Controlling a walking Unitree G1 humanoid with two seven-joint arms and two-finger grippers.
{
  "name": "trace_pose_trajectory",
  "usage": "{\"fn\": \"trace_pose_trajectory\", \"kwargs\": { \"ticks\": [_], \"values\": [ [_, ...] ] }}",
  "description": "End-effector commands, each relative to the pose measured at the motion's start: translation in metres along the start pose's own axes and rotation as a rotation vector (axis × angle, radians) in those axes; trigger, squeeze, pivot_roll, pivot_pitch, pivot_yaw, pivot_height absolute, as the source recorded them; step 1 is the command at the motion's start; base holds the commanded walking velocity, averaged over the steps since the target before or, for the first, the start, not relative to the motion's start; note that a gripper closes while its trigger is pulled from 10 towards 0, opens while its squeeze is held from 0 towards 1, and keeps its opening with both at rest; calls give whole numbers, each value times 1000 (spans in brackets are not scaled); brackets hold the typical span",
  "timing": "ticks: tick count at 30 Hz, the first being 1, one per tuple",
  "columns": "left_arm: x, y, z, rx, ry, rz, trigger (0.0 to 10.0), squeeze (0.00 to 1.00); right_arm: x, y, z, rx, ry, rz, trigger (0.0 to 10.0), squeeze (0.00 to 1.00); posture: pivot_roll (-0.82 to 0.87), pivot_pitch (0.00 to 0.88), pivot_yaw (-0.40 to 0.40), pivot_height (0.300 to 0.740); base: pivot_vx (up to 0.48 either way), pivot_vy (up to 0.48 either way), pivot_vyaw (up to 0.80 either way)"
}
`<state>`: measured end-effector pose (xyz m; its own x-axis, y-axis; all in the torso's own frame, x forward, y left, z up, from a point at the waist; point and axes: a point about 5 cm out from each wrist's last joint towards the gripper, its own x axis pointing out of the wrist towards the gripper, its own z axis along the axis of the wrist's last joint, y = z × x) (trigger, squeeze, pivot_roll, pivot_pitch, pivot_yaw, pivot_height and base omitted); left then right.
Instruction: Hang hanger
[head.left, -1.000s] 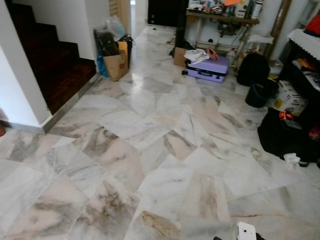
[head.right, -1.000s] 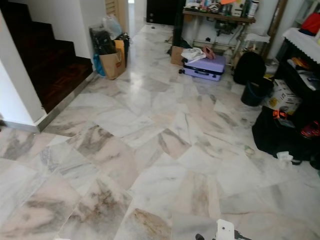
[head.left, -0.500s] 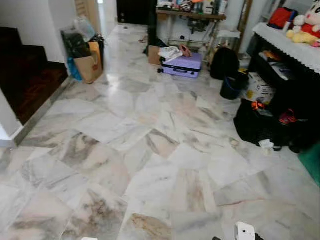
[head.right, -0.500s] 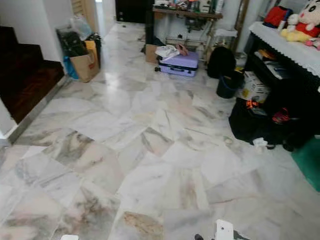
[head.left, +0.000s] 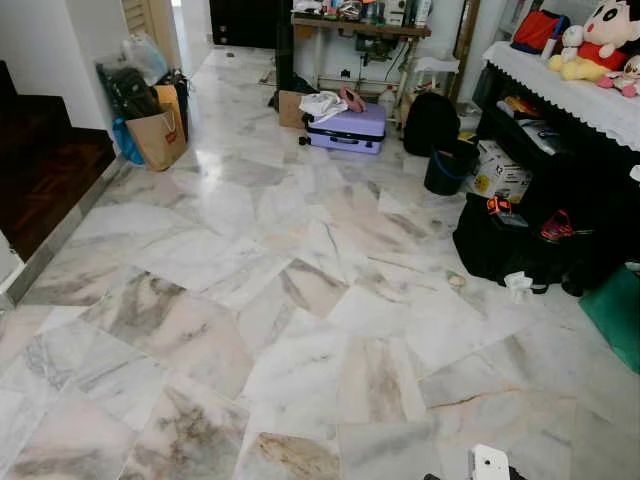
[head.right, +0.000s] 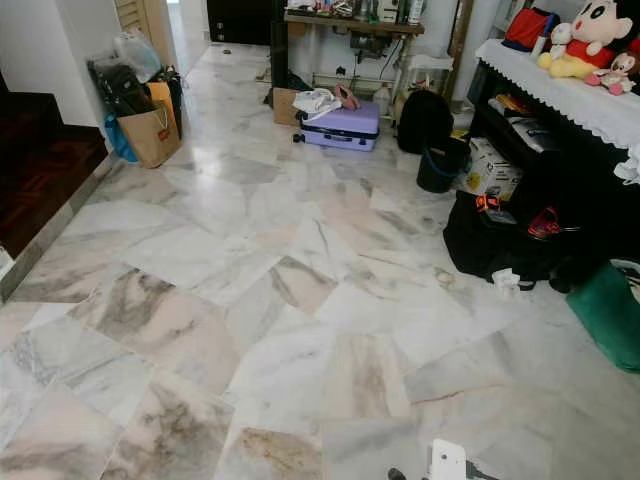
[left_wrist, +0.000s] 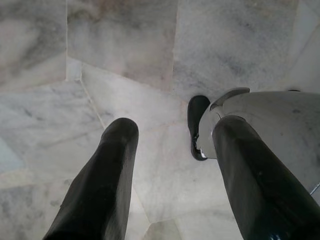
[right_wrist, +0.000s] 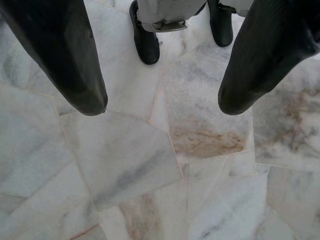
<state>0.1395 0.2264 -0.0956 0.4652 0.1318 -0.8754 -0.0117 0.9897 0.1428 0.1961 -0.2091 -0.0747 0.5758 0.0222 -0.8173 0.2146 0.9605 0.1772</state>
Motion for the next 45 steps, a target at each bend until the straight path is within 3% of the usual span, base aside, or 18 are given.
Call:
{"fn": "trace_pose_trajectory", "kwargs": {
  "ticks": [1,6,13,34,41,45],
  "values": [
    [0,-3,-1,13,11,-13,10000,0,0,-1,-1,9,9,-4,10000,0,283,0,-48,740,0,0,-781],
    [1,-4,6,59,-4,-2,10000,0,0,-1,0,14,7,-7,10000,0,287,0,-51,740,0,-130,-780],
    [2,-5,5,15,7,9,10000,0,0,-1,1,13,6,-7,10000,0,288,0,-52,740,0,-274,-781],
    [3,-9,14,33,-8,-2,10000,0,1,2,5,11,-7,-3,10000,0,263,0,-52,740,0,0,-781],
    [3,-21,11,40,-20,-29,10000,0,-3,-12,1,37,-18,-44,10000,0,224,0,-63,740,0,0,-295],
    [2,-38,5,73,-14,-76,10000,0,-7,-27,-2,49,-29,-71,10000,0,182,0,-59,740,0,0,0]
  ]
}}
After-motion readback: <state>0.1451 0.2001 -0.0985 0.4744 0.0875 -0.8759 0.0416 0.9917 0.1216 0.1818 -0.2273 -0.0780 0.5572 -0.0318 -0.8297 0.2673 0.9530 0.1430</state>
